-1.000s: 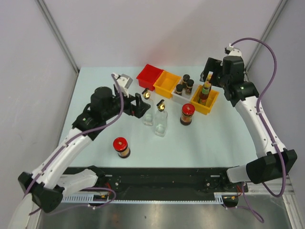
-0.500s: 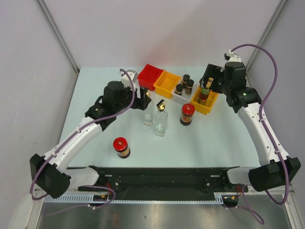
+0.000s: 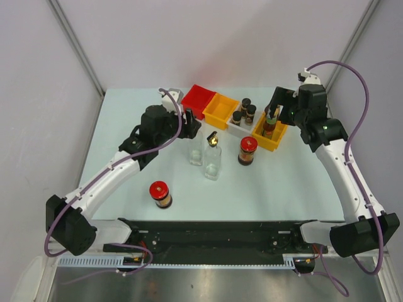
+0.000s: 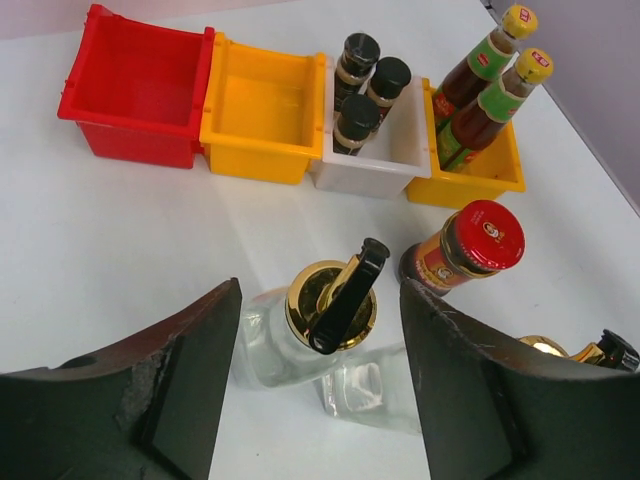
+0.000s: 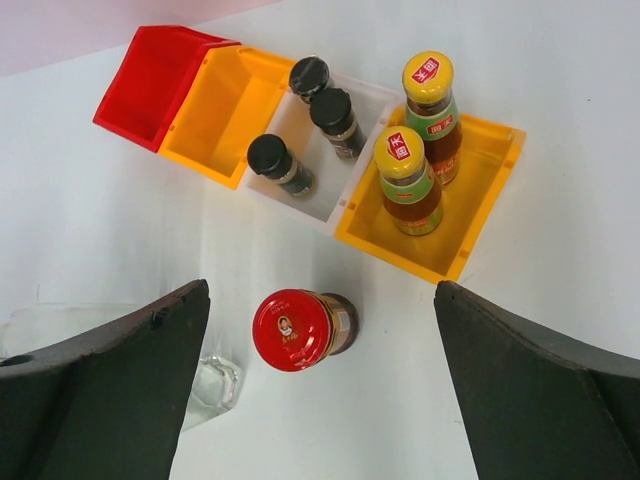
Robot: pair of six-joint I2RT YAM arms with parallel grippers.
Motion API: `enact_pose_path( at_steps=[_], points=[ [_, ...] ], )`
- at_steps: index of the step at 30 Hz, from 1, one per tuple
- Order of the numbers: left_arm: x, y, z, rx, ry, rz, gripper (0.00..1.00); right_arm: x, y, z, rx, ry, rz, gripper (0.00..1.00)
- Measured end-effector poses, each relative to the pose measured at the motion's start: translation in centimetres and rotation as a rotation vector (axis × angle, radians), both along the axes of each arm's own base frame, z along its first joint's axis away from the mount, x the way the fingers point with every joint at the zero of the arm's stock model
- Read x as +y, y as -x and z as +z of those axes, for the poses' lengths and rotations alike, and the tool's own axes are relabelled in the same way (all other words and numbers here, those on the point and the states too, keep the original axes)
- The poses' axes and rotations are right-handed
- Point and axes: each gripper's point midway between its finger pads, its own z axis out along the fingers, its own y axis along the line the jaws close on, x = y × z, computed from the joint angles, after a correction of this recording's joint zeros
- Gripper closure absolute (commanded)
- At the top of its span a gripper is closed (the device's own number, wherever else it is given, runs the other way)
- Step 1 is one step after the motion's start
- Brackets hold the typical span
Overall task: Organize the condiment bottles
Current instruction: Pick up the bottle from the center of the board.
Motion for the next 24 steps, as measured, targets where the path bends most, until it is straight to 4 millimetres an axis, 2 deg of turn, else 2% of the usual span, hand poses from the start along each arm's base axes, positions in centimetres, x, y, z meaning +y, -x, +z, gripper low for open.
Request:
enact_pose_path(
  at_steps=[5,15,18,24],
  points=[
    [-0.2,-0.4,-0.4,0.0,0.002,0.002,0.32,-0.2,0.1,0.0,0.0,0.001,-0.006,0.0],
    [-0.8,-0.3,-2.3,0.025,-0.021,0.0,0.4,-0.5,0.2,-0.5,0.013,0.004,-0.011,0.0],
    [-0.8,-0.5,-2.6,0.024,-0.028,0.012,0.49,-0.6,0.2,-0.6,0.014,0.004,-0.013,0.0],
    [-0.6,-0.8,-2.4,0.002,-0.037,0.033,0.78,-0.6,0.3,-0.6,0.017,0.004,-0.014,0.0]
  ],
)
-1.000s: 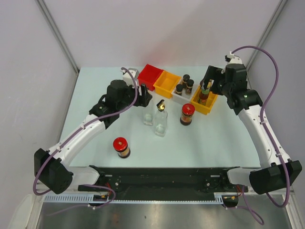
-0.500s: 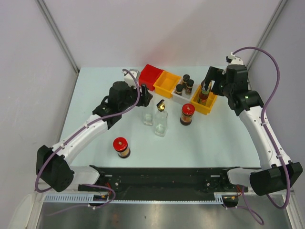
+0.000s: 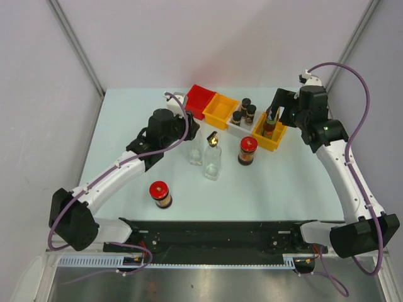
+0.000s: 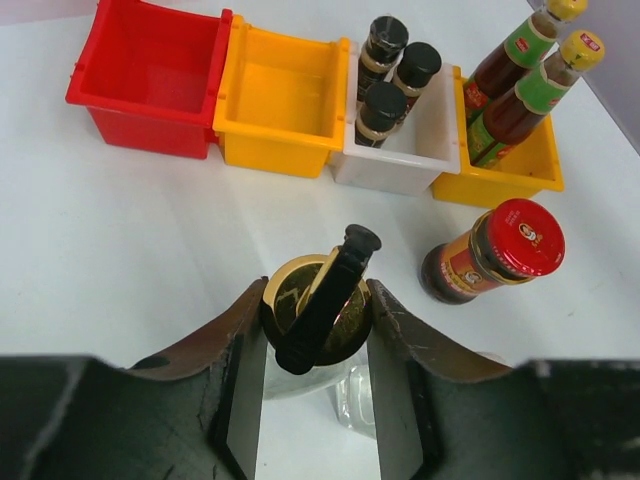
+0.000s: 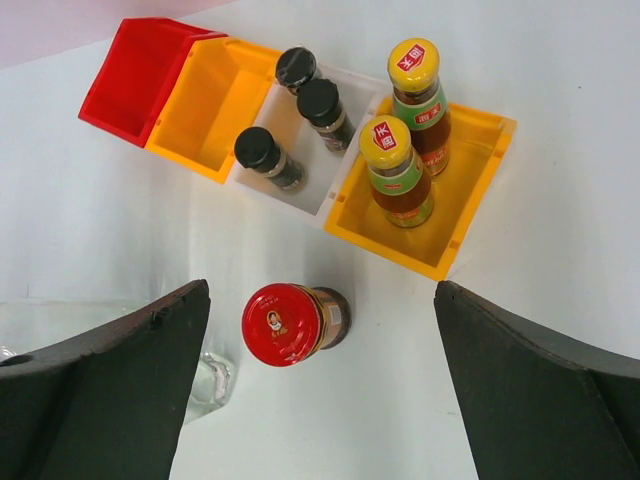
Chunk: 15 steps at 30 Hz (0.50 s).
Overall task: Organize the condiment bottles
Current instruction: Pick up the bottle from the center of the board.
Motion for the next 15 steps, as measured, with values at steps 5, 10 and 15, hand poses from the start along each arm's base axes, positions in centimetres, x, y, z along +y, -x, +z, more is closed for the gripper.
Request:
enact_pose_path(
  at_steps=[5,10,15],
  points=[
    [0.1,-0.4,0.0,-0.008,-0.003,0.019,1.0,-0.2,0.0,0.0,-0.001,0.0,-0.006,0.0],
    [0.0,-1.3,0.1,0.003,-0.023,0.04,1.0,-0.4,0.3,0.5,-0.014,-0.003,-0.009,0.0],
    [-0.8,-3.1,1.1,0.02,-0.068,0.052,1.0,-0.6,0.8,1.2,-0.029,-0.006,-0.012,0.0]
  ],
)
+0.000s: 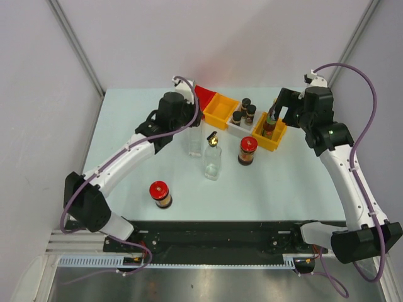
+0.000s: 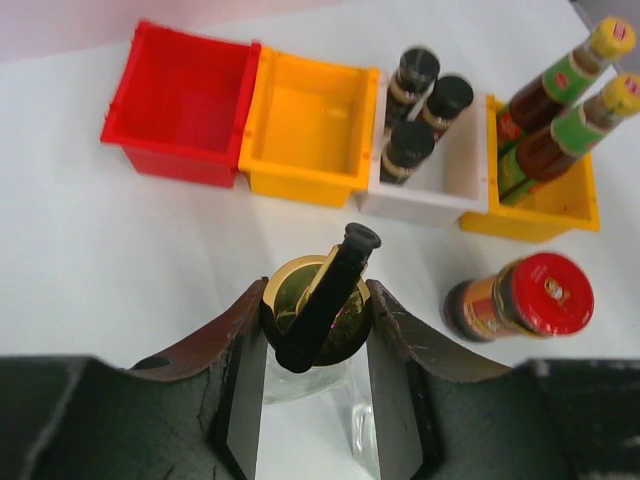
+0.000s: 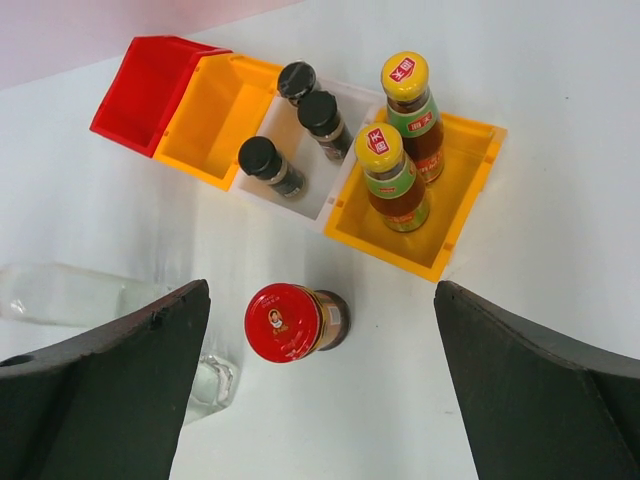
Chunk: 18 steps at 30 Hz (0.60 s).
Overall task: Organize the condiment bottles
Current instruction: Pick up the bottle from the center of the board.
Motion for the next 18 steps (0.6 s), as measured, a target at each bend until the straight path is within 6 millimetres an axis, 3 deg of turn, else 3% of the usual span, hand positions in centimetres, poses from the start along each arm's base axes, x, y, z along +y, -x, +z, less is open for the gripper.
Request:
enact_pose_path(
  at_steps=[12,18],
  points=[
    [-3.5,-6.6,9.3,-0.176,0.035,0.013,1.0,-0.2,0.4,0.3,-0.005,0.0,-0.005,0.01],
    [-5.8,-10.4,11.3,-0.238,0.062,0.022,1.0,-0.3,0.9,-0.7,0.015,-0.001,-0.005,0.01]
  ],
)
